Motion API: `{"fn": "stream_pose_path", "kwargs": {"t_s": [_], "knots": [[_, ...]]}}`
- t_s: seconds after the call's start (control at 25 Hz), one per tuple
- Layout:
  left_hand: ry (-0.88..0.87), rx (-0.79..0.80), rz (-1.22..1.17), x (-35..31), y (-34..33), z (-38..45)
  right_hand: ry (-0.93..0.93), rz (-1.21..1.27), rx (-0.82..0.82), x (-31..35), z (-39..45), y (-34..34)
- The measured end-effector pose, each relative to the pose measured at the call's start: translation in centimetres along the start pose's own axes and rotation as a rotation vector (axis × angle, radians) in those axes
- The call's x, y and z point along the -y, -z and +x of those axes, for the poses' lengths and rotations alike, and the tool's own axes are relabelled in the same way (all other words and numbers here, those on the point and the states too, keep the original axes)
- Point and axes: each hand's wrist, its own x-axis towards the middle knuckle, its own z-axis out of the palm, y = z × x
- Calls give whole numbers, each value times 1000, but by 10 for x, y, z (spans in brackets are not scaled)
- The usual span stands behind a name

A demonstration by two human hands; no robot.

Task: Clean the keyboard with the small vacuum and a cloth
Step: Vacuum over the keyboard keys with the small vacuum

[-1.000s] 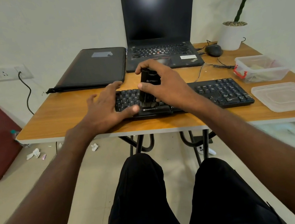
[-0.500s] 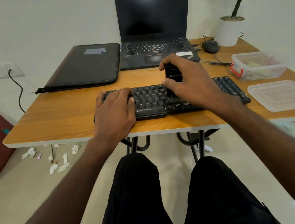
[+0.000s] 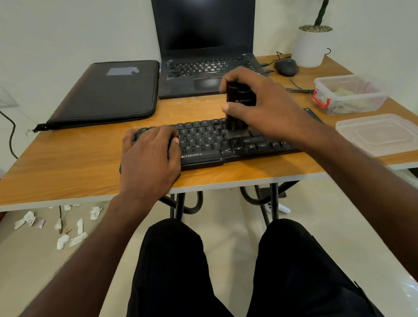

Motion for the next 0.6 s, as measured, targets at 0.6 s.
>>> {"fn": "stream_pose_path", "kwargs": {"t_s": [0.6], "knots": [[-14,-14,33,-2,0,-2,-143,235,-23,-18,-9,11]]}}
